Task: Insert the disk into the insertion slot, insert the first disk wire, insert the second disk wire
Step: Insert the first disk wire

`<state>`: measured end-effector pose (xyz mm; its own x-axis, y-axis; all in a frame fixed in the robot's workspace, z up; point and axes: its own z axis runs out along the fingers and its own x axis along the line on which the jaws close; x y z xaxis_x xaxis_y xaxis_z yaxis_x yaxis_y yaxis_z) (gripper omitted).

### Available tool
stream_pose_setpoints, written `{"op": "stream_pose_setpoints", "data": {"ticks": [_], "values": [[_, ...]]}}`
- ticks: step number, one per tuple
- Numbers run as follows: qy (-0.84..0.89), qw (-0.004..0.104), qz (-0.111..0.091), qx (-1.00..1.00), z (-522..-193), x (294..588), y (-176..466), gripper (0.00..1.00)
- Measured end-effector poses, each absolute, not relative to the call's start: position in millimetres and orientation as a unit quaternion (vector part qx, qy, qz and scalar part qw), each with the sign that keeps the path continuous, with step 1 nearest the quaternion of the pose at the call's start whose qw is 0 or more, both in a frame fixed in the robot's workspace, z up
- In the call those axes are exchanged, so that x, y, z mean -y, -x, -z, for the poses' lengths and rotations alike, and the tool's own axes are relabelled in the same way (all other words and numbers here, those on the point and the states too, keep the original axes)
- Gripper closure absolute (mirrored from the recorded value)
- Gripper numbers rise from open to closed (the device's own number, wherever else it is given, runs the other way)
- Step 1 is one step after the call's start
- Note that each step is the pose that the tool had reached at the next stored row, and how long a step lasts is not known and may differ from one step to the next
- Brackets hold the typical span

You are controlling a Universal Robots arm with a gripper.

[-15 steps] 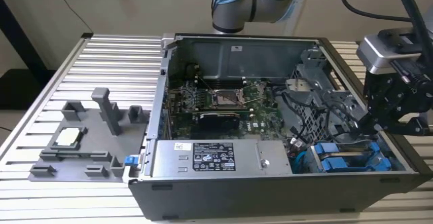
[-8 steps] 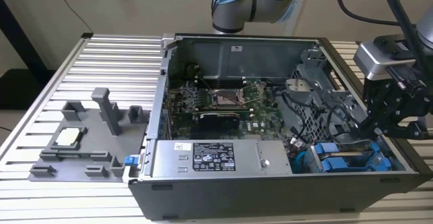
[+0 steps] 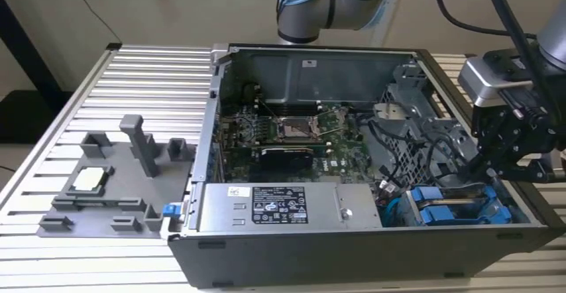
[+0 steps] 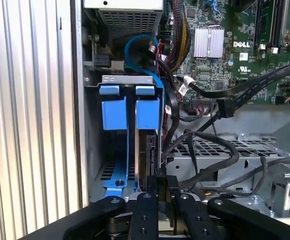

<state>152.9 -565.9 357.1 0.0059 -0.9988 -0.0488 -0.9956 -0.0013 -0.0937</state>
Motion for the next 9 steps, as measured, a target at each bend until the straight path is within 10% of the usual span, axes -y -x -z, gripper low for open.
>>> {"op": "stream_pose_setpoints", "data": {"ticks": [9], "values": [[0.708, 0.037, 0.029, -0.704, -350.1, 565.4, -152.9, 0.81]]}}
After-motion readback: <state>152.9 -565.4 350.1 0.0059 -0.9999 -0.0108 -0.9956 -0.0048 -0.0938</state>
